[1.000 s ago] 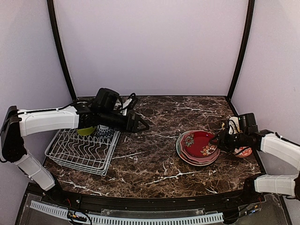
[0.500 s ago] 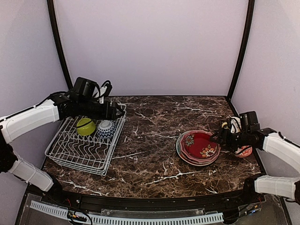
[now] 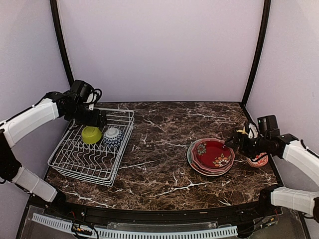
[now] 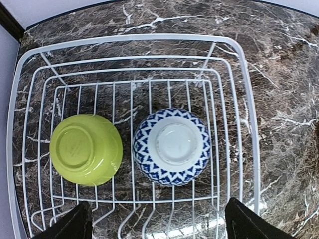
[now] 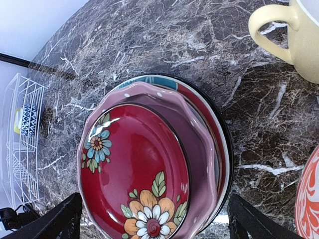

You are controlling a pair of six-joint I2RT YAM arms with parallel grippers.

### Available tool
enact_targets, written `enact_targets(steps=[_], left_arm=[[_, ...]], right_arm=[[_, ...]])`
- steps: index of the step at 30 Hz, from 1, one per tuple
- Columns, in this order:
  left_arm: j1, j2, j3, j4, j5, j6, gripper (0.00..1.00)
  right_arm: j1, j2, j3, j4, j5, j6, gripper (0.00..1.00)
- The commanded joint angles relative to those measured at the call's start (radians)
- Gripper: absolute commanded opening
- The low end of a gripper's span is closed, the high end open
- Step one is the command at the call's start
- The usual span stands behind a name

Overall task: Unload the mixed dishes from the dish rack
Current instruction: Grab the bowl from the dish rack.

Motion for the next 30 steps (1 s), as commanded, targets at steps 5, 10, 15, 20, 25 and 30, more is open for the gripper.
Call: enact_targets(steps=[5, 10, 15, 20, 25, 30], left_arm=[[0.128, 0.132, -0.058, 0.07, 0.313, -0.081, 0.88], [0.159, 0.211, -0.09, 0.166, 0.434, -0.165, 0.86], [0.163, 0.272, -0.091, 0.224, 0.471, -0.223, 0.85], [0.163, 0.282, -0.09, 0.244, 0.436, -0.237, 0.85], [0.166, 0.264, -0.099, 0.257, 0.383, -0.237, 0.81], [0.18, 0.264, -0.099, 0.263, 0.356, -0.24, 0.71]], right_arm=[[-0.004, -0.033, 0.023, -0.011, 0.017, -0.011, 0.99], [-0.004, -0.035, 0.016, -0.001, 0.012, -0.004, 0.99], [-0.004, -0.025, 0.016, 0.005, 0.008, -0.005, 0.99], [-0.004, -0.027, 0.017, 0.005, 0.008, -0.003, 0.99], [-0.005, -0.026, 0.016, 0.005, 0.009, -0.005, 0.99], [-0.005, -0.022, 0.015, 0.009, 0.002, 0.0, 0.99]])
